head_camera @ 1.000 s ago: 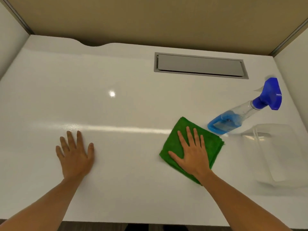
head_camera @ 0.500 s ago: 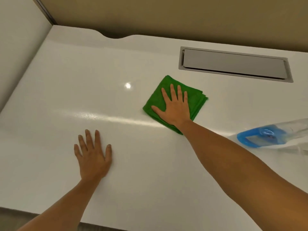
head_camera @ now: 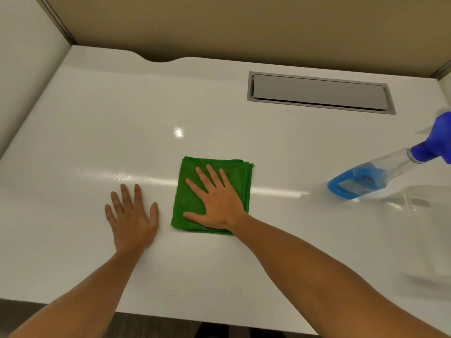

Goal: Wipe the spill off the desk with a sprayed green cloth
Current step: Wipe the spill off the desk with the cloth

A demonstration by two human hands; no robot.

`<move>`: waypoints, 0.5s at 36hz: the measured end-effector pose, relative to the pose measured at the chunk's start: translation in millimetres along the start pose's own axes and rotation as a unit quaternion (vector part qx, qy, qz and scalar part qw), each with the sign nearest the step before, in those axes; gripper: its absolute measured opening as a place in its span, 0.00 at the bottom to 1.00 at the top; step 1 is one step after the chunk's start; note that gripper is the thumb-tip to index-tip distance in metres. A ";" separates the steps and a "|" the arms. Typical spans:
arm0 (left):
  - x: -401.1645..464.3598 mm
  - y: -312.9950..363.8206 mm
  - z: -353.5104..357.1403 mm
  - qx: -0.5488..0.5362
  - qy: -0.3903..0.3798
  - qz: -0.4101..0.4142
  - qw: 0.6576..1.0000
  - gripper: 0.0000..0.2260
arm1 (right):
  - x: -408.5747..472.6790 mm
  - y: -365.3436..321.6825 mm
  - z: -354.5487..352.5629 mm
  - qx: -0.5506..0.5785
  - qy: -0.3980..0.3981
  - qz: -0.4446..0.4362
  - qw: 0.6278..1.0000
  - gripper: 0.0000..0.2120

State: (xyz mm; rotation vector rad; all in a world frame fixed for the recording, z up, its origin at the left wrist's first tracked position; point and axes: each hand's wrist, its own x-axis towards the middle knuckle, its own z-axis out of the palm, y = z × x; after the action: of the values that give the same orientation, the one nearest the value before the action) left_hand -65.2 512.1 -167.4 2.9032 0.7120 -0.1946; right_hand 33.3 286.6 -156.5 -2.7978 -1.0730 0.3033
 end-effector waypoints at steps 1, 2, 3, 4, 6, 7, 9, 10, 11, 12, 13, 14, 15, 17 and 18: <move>-0.3 0.0 -0.3 -0.001 0.000 0.001 1.000 0.35 | -10.3 -3.6 2.4 0.001 -0.001 -0.002 1.000 0.45; -0.5 -0.1 -0.4 -0.002 0.000 0.002 1.000 0.35 | -20.5 -6.7 4.4 0.001 -0.001 -0.005 1.000 0.45; -0.4 -0.1 -0.6 -0.001 -0.001 0.001 1.000 0.36 | -30.7 -8.8 6.3 0.001 -0.002 -0.006 1.000 0.45; -0.4 0.0 -0.8 -0.001 -0.003 0.001 1.000 0.36 | -41.0 -10.5 7.6 0.001 -0.003 -0.009 1.000 0.44; -0.7 0.3 -1.2 0.000 -0.006 0.000 1.000 0.36 | -61.1 -11.1 8.8 0.001 -0.007 -0.014 1.000 0.44; -0.7 0.0 -1.4 0.000 -0.008 -0.001 1.000 0.36 | -70.7 -10.6 9.1 0.001 -0.009 -0.015 1.000 0.44; -1.1 0.0 -2.6 -0.002 -0.012 0.000 1.000 0.36 | -89.7 -8.6 9.7 0.000 -0.016 -0.011 1.000 0.44; -1.3 0.0 -3.2 -0.003 -0.012 0.001 1.000 0.36 | -98.7 -7.2 10.1 0.000 -0.019 -0.005 1.000 0.44; -1.3 0.0 -3.7 -0.005 -0.012 0.002 1.000 0.36 | -107.4 -6.0 10.4 0.000 -0.021 0.003 1.000 0.44; -1.2 0.4 -4.4 -0.005 -0.014 0.002 1.000 0.36 | -115.6 -4.7 10.2 0.001 -0.021 0.010 1.000 0.44; -1.3 0.9 -4.8 -0.004 -0.016 0.001 1.000 0.36 | -123.4 -3.0 9.8 0.003 -0.022 0.017 1.000 0.44; -1.2 1.0 -5.1 -0.004 -0.017 0.001 1.000 0.36 | -130.3 -1.4 9.3 0.004 -0.024 0.023 0.999 0.44; -1.2 1.1 -5.5 -0.005 -0.018 0.001 1.000 0.37 | -136.3 0.6 8.9 0.004 -0.027 0.028 0.999 0.44; -0.7 0.5 -5.3 -0.008 -0.020 0.001 1.000 0.38 | -145.2 5.3 7.8 0.005 -0.030 0.034 0.999 0.44; -0.3 0.1 -5.0 -0.008 -0.022 0.000 1.000 0.38 | -147.9 7.6 7.2 0.006 -0.030 0.038 0.999 0.44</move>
State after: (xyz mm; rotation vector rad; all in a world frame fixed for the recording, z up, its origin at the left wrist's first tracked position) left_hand -64.9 512.8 -162.4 2.8740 0.7028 -0.2519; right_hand -71.1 182.0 -144.2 -2.8404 -0.9758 0.4015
